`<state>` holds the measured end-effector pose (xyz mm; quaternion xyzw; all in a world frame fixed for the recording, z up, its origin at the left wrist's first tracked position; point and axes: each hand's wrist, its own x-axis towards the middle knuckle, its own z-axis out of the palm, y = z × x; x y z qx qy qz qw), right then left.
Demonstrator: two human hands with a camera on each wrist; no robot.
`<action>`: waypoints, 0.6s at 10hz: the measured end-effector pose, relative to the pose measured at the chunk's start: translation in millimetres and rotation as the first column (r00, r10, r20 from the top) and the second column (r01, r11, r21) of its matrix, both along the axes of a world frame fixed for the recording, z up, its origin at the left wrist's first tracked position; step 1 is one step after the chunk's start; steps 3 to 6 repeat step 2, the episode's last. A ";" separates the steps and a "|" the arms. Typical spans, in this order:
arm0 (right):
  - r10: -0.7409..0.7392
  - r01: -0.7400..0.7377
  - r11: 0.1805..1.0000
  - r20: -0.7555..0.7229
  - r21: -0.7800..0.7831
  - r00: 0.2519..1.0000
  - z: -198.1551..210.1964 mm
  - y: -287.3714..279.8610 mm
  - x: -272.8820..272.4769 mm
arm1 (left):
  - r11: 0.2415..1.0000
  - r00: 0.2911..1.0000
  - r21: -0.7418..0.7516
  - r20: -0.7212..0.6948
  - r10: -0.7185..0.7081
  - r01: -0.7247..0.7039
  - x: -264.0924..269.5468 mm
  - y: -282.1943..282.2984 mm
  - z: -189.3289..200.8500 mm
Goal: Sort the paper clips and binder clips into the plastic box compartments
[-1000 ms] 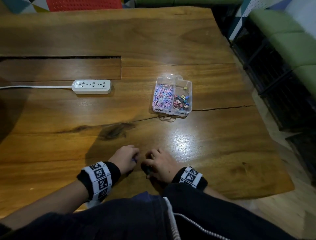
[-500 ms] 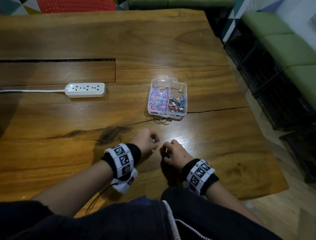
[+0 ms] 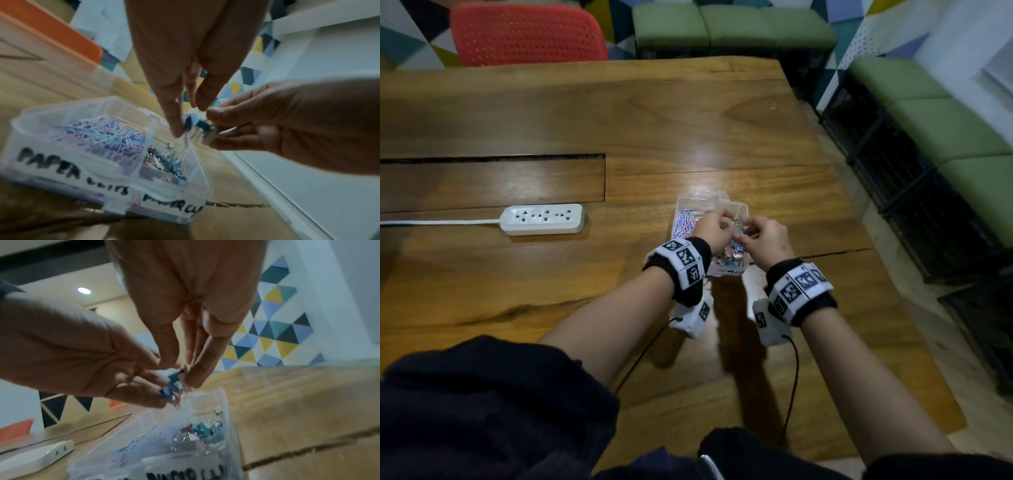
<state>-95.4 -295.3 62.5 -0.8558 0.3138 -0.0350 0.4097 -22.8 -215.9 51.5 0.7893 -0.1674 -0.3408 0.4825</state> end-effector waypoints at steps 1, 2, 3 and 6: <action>-0.036 0.037 0.997 -0.017 0.074 0.999 -6.7 -1.1 5.8 | 0.987 0.988 0.083 -0.073 -0.133 0.139 6.5 -6.1 -3.9; -0.091 0.089 0.988 0.009 0.125 0.996 -18.5 2.2 -10.0 | 0.961 0.977 0.201 0.066 -0.205 0.188 3.9 -0.7 -12.4; -0.091 0.089 0.988 0.009 0.125 0.996 -18.5 2.2 -10.0 | 0.961 0.977 0.201 0.066 -0.205 0.188 3.9 -0.7 -12.4; -0.091 0.089 0.988 0.009 0.125 0.996 -18.5 2.2 -10.0 | 0.961 0.977 0.201 0.066 -0.205 0.188 3.9 -0.7 -12.4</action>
